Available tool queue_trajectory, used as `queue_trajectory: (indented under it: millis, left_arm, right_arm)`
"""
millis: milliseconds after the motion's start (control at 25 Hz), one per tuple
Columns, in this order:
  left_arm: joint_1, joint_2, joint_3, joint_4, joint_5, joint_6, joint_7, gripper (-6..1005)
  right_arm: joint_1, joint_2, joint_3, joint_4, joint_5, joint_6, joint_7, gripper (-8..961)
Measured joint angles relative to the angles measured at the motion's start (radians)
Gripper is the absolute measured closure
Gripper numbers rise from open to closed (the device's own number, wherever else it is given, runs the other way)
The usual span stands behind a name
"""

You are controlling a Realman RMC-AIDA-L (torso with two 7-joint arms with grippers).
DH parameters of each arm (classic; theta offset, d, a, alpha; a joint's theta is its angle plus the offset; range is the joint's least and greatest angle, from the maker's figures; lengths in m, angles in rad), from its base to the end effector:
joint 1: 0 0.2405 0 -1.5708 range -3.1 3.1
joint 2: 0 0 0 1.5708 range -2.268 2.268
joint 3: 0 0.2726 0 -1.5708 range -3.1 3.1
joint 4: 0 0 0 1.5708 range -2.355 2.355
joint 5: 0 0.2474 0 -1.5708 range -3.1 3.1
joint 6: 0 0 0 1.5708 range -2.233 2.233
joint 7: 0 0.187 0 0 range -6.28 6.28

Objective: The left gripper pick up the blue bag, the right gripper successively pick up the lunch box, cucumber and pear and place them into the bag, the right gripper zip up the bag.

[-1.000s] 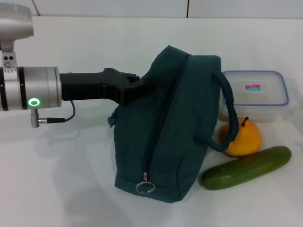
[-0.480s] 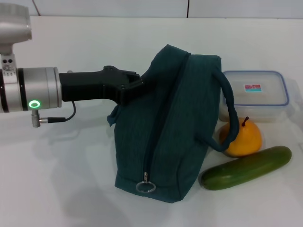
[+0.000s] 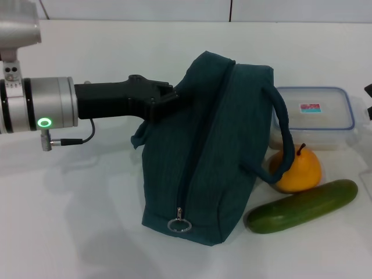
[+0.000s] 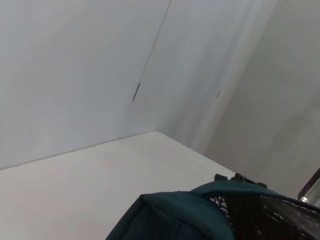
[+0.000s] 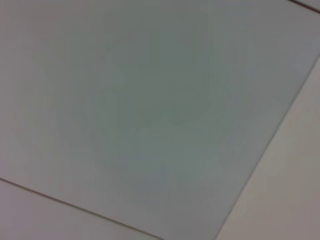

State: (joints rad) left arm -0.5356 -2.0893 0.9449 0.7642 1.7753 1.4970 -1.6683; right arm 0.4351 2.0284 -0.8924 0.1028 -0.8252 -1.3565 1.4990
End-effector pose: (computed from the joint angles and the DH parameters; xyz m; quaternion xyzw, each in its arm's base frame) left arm -0.2212 0.4002 -0.0515 -0.9195 -0.2651 -0.2785 0.0812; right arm 0.3799 0.3501 -0.0527 -0.5133 0.6079 0.5443 0.2660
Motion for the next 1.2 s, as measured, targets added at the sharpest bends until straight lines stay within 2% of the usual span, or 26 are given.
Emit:
queue_trajectory:
  millis: [480, 1200]
  left_arm:
    - [-0.001, 0.0, 0.0, -0.002, -0.003, -0.001, 0.019, 954]
    - [-0.01, 0.0, 0.009, -0.003, -0.014, -0.001, 0.026, 954]
  right_arm:
    - [0.033, -0.001, -0.002, -0.025, -0.075, 0.038, 0.09, 127]
    - [0.042, -0.004, 0.0, -0.045, -0.075, 0.071, 0.115, 136]
